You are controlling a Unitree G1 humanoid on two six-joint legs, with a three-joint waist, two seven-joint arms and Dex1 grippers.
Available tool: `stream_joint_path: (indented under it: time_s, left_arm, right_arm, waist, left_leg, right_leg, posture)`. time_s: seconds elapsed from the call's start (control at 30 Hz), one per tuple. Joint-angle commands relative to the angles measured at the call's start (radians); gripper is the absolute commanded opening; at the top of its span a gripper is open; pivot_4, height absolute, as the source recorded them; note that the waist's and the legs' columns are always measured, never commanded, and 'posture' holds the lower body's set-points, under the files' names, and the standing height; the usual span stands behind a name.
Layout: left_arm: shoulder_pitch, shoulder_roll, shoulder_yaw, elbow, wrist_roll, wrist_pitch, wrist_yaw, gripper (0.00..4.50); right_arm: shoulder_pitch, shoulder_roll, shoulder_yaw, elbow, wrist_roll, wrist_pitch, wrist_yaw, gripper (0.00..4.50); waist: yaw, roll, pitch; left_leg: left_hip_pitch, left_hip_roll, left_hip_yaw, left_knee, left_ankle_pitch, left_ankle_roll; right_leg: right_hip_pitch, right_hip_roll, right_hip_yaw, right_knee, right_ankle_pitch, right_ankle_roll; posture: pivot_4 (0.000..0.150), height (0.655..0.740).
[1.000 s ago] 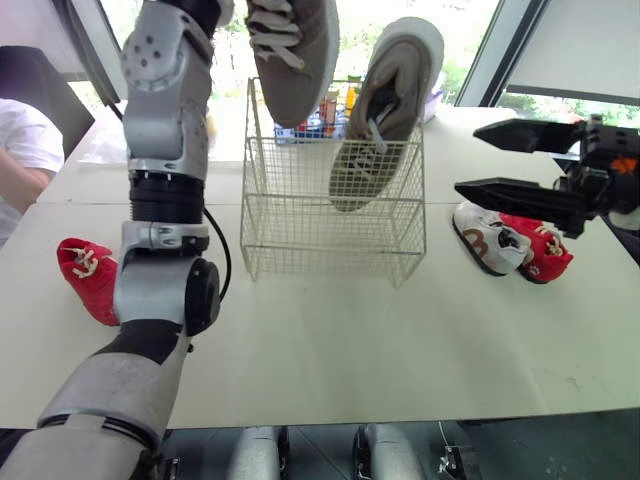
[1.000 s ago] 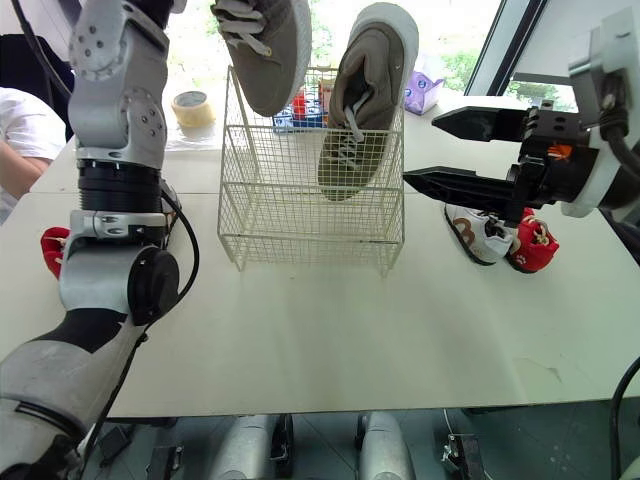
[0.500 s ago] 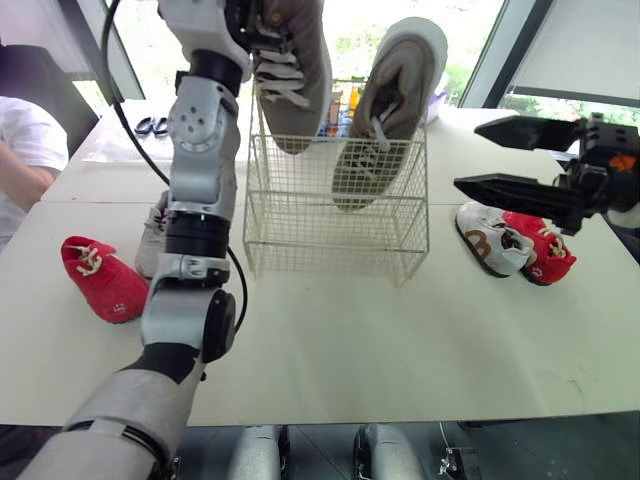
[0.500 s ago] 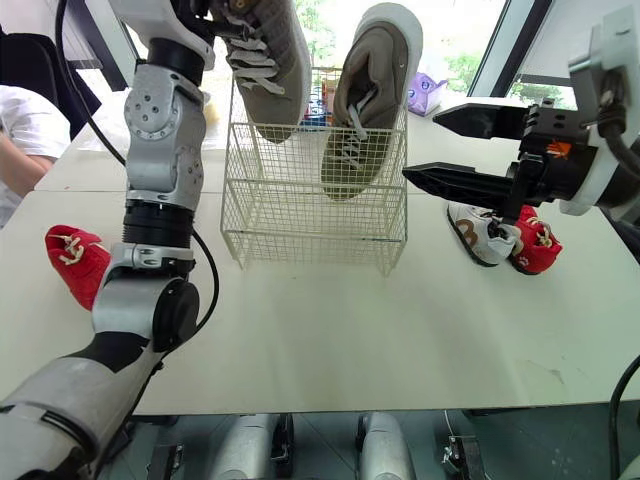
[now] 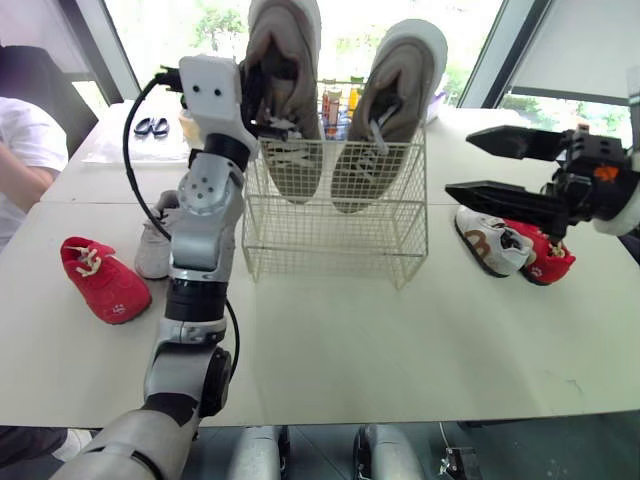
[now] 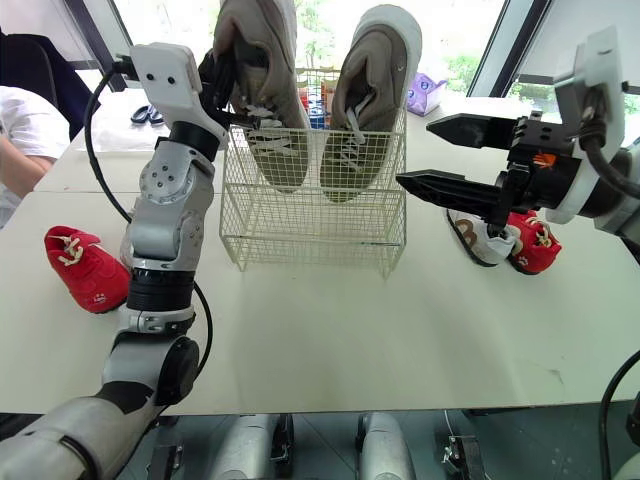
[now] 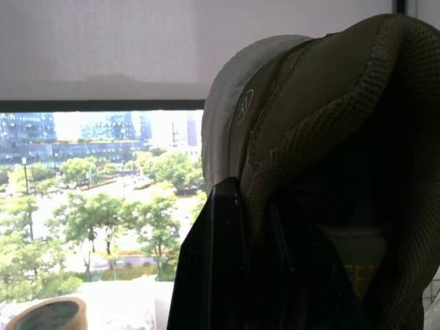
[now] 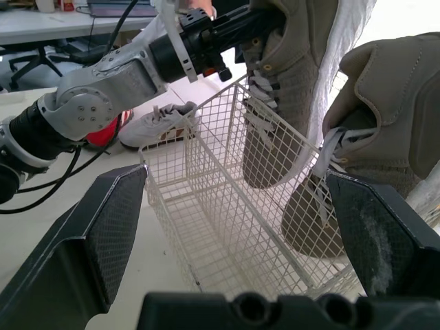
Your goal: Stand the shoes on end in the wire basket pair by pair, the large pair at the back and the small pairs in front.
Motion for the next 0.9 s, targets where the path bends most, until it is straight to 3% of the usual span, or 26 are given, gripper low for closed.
stream_joint_path:
  time_s: [0.03, 0.13, 0.2, 0.33, 0.5, 0.6, 0.63, 0.8, 0.9]
  left_arm:
    - [0.013, 0.011, 0.001, -0.087, -0.031, 0.075, -0.021, 1.14]
    - [0.022, 0.022, 0.016, -0.126, -0.048, 0.121, -0.026, 2.66]
    - [0.044, 0.034, 0.045, -0.198, -0.131, 0.190, -0.065, 3.61]
    - [0.144, 0.156, 0.145, -0.428, -0.440, 0.518, -0.193, 3.61]
    - [0.255, 0.332, 0.322, -0.506, -0.723, 0.741, -0.268, 3.61]
    - [0.343, 0.421, 0.404, -0.491, -0.851, 0.801, -0.347, 4.45]
    - [0.376, 0.445, 0.417, -0.495, -0.899, 0.825, -0.372, 4.48]
    - [0.589, 0.454, 0.392, -0.650, -1.031, 0.852, -0.364, 4.48]
    - [0.680, 0.427, 0.367, -0.737, -1.206, 0.847, -0.286, 4.48]
  right_arm:
    - [-0.012, 0.007, -0.025, -0.012, 0.006, -0.031, 0.003, 4.50]
    - [-0.011, 0.007, -0.020, -0.010, 0.003, -0.035, 0.009, 4.50]
    - [-0.002, 0.008, -0.020, -0.011, 0.003, -0.036, 0.016, 4.50]
    - [0.030, 0.023, 0.001, -0.009, -0.011, -0.036, 0.028, 4.50]
    - [0.054, 0.060, 0.017, 0.052, -0.085, -0.068, -0.006, 4.50]
    - [0.095, 0.077, 0.005, 0.112, -0.149, -0.099, -0.011, 4.50]
    - [0.134, 0.075, -0.004, 0.128, -0.179, -0.120, 0.008, 4.50]
    - [0.298, 0.101, -0.129, 0.237, -0.273, -0.192, -0.004, 4.50]
    - [0.444, 0.113, -0.177, 0.233, -0.338, -0.211, 0.000, 4.50]
  waist:
    - [0.000, 0.000, 0.000]
    - [0.001, 0.000, 0.000]
    - [0.000, 0.000, 0.000]
    - [-0.007, 0.001, 0.000]
    - [-0.006, 0.001, -0.001]
    - [0.000, 0.002, -0.001]
    - [0.002, 0.002, -0.001]
    - [0.004, 0.002, -0.001]
    - [0.004, 0.001, -0.001]
  left_leg:
    - [0.000, 0.000, 0.000, 0.000, 0.000, 0.000]
    - [0.000, 0.000, 0.000, 0.000, 0.000, 0.000]
    - [0.000, 0.000, 0.000, 0.000, 0.000, 0.000]
    - [0.000, 0.001, -0.003, -0.001, 0.000, 0.000]
    - [0.001, 0.002, -0.005, -0.001, 0.000, -0.001]
    - [0.004, 0.001, -0.005, -0.001, 0.000, -0.001]
    - [0.005, 0.001, -0.005, -0.001, 0.000, -0.001]
    - [0.008, 0.000, -0.005, 0.000, -0.001, 0.001]
    - [0.009, 0.001, -0.006, 0.000, -0.001, 0.001]
  right_leg:
    - [0.000, 0.000, 0.000, 0.000, 0.000, 0.000]
    - [0.000, 0.000, 0.000, 0.000, 0.000, 0.000]
    - [0.000, 0.000, 0.000, 0.000, 0.000, 0.000]
    - [0.000, 0.000, 0.000, 0.000, 0.000, 0.000]
    - [0.001, 0.001, 0.000, 0.000, 0.000, 0.000]
    - [0.005, 0.001, 0.000, -0.001, 0.000, 0.000]
    - [0.006, 0.001, 0.000, -0.001, 0.000, 0.000]
    - [0.014, -0.001, -0.003, -0.005, 0.000, 0.000]
    - [0.015, -0.001, -0.003, -0.004, 0.000, 0.000]
  posture:
    - [0.150, 0.6675]
    - [0.150, 0.6675]
    - [0.150, 0.6675]
    - [0.150, 0.6675]
    - [0.150, 0.6675]
    - [0.150, 0.6675]
    - [0.150, 0.6675]
    - [0.150, 0.6675]
    - [0.150, 0.6675]
